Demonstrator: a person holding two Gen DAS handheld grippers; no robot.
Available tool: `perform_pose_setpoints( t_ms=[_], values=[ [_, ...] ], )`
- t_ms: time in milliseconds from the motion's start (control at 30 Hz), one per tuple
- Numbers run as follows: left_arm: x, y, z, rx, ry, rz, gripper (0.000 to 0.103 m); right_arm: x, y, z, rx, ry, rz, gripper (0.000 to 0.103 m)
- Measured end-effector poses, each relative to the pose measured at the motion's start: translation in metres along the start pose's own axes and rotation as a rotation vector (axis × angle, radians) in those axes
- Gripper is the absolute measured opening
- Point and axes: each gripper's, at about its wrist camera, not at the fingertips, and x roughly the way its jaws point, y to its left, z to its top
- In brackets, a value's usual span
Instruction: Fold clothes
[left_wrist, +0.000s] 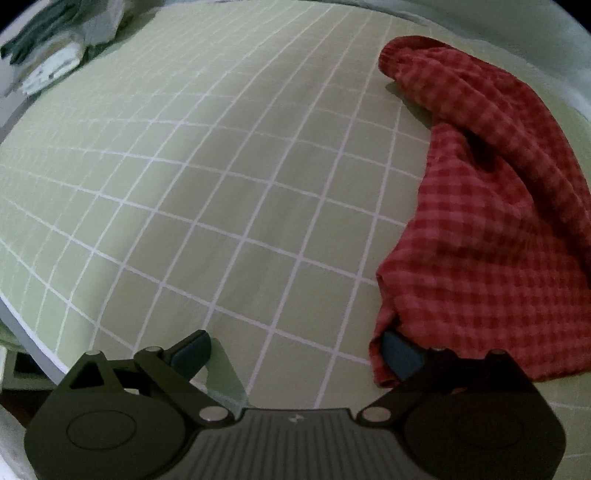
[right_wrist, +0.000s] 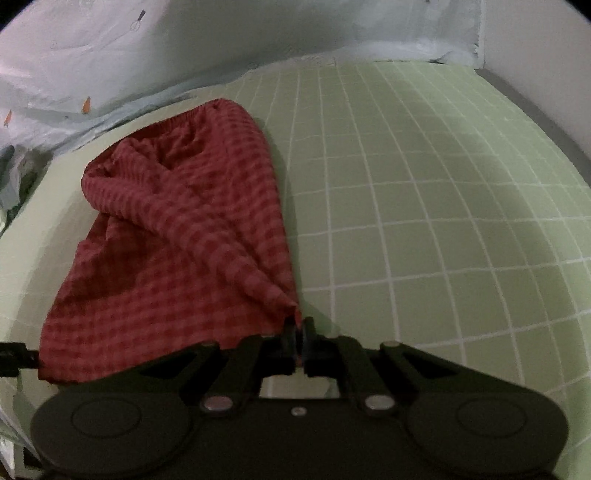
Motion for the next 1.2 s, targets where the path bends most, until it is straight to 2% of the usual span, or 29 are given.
perform_pose_setpoints(
  t_ms=[33, 67, 133, 200, 267, 333, 433, 633, 700, 733, 900, 933, 1000, 1033, 1100, 1133, 1200],
  values=[
    [-0.002, 0.002, 0.002, -0.012, 0.009, -0.011, 0.098, 0.000, 0.002, 0.002, -0.012, 0.004, -0.015, 0.019],
    [-0.004, 0.006, 0.002, -0.031, 0.010, -0.027, 0.098, -0.001, 0.004, 0.004, -0.023, -0.002, -0.027, 0.036],
    [-0.012, 0.015, 0.008, -0.068, 0.001, -0.061, 0.098, -0.005, 0.011, 0.010, -0.044, -0.028, -0.050, 0.046],
    [-0.019, 0.024, 0.016, -0.099, -0.015, -0.079, 0.098, -0.010, 0.020, 0.018, -0.068, -0.053, -0.077, 0.052],
    [-0.023, 0.031, 0.028, -0.109, -0.037, -0.080, 0.098, -0.012, 0.032, 0.029, -0.094, -0.090, -0.095, 0.073],
    [-0.026, 0.037, 0.041, -0.119, -0.056, -0.087, 0.098, -0.013, 0.046, 0.041, -0.120, -0.130, -0.110, 0.082],
    [-0.018, 0.038, 0.058, -0.103, -0.061, -0.095, 0.098, 0.001, 0.071, 0.058, -0.159, -0.162, -0.094, 0.089],
    [0.004, 0.041, 0.094, -0.040, -0.037, -0.118, 0.098, 0.046, 0.145, 0.085, -0.255, -0.158, -0.012, 0.090],
    [0.010, 0.044, 0.105, -0.024, -0.029, -0.124, 0.098, 0.056, 0.170, 0.091, -0.291, -0.167, 0.026, 0.088],
    [0.013, 0.046, 0.110, -0.016, -0.025, -0.126, 0.098, 0.062, 0.183, 0.094, -0.309, -0.171, 0.046, 0.084],
    [0.034, 0.058, 0.135, -0.016, 0.007, -0.157, 0.098, 0.091, 0.229, 0.104, -0.376, -0.144, 0.132, 0.059],
    [0.037, 0.059, 0.138, -0.015, 0.009, -0.160, 0.098, 0.097, 0.236, 0.104, -0.393, -0.133, 0.139, 0.051],
    [0.044, 0.060, 0.143, -0.014, 0.014, -0.166, 0.098, 0.111, 0.247, 0.104, -0.432, -0.113, 0.139, 0.044],
    [0.045, 0.059, 0.145, -0.012, 0.011, -0.164, 0.098, 0.117, 0.250, 0.105, -0.447, -0.102, 0.136, 0.038],
    [0.047, 0.056, 0.148, -0.009, 0.005, -0.160, 0.098, 0.125, 0.250, 0.107, -0.451, -0.079, 0.138, 0.017],
    [0.047, 0.054, 0.149, -0.006, 0.003, -0.159, 0.098, 0.123, 0.245, 0.111, -0.438, -0.084, 0.151, 0.001],
    [0.047, 0.049, 0.149, -0.008, -0.002, -0.163, 0.098, 0.116, 0.234, 0.119, -0.405, -0.108, 0.183, 0.001]
  ],
)
